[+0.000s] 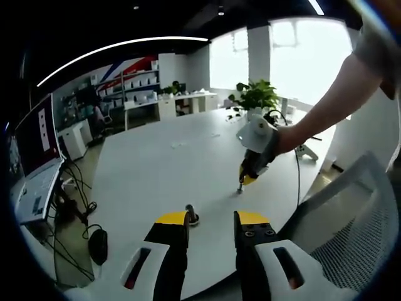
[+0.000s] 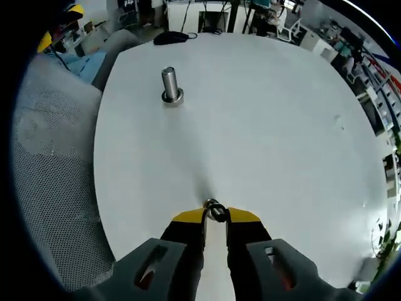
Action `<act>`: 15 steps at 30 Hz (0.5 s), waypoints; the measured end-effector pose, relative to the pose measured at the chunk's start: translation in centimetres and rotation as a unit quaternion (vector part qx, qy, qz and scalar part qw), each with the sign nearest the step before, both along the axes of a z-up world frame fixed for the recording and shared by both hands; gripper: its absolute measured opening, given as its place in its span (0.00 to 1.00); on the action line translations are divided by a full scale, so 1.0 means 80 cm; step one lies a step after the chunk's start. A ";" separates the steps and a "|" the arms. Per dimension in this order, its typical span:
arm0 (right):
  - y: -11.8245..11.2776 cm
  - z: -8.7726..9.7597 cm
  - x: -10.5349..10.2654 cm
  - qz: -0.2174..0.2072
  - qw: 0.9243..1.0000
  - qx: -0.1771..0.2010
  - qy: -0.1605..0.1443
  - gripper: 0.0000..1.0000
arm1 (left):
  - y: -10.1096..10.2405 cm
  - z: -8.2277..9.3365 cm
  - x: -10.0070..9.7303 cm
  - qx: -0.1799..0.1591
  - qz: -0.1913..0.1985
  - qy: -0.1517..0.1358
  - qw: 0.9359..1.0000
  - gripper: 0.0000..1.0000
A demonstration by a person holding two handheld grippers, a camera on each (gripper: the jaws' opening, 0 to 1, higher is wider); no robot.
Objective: Place the washer onto the threaded stud by aligning its center hole with the stud, sliding it down to the base, and recovering from edge contact or off-axis alignment until the washer reaches the visible bottom stop.
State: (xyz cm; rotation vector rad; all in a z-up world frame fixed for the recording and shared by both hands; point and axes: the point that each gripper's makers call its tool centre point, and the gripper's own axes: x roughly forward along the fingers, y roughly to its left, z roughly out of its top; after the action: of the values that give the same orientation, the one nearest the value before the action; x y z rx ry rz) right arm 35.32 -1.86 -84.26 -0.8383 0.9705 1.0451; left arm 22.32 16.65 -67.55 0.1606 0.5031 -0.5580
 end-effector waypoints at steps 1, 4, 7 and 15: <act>0.000 -0.002 0.000 0.001 1.000 -0.002 0.001 0.14 | 0.000 0.000 0.000 0.000 0.000 0.000 1.000 0.26; 0.001 -0.008 0.001 0.006 1.000 -0.010 0.002 0.14 | 0.000 0.001 0.000 -0.002 0.000 -0.001 1.000 0.26; 0.002 -0.013 0.005 0.004 1.000 -0.014 0.007 0.14 | -0.001 -0.001 0.000 -0.001 -0.001 0.001 1.000 0.26; -0.004 -0.027 0.006 0.005 0.999 -0.033 0.022 0.14 | 0.001 -0.001 0.001 -0.002 0.002 0.001 1.000 0.26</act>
State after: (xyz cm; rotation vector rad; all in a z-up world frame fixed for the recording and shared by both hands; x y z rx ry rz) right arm 35.82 -2.15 -86.41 -0.8777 1.0437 1.0489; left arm 22.37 16.69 -67.61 0.1541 0.5049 -0.5555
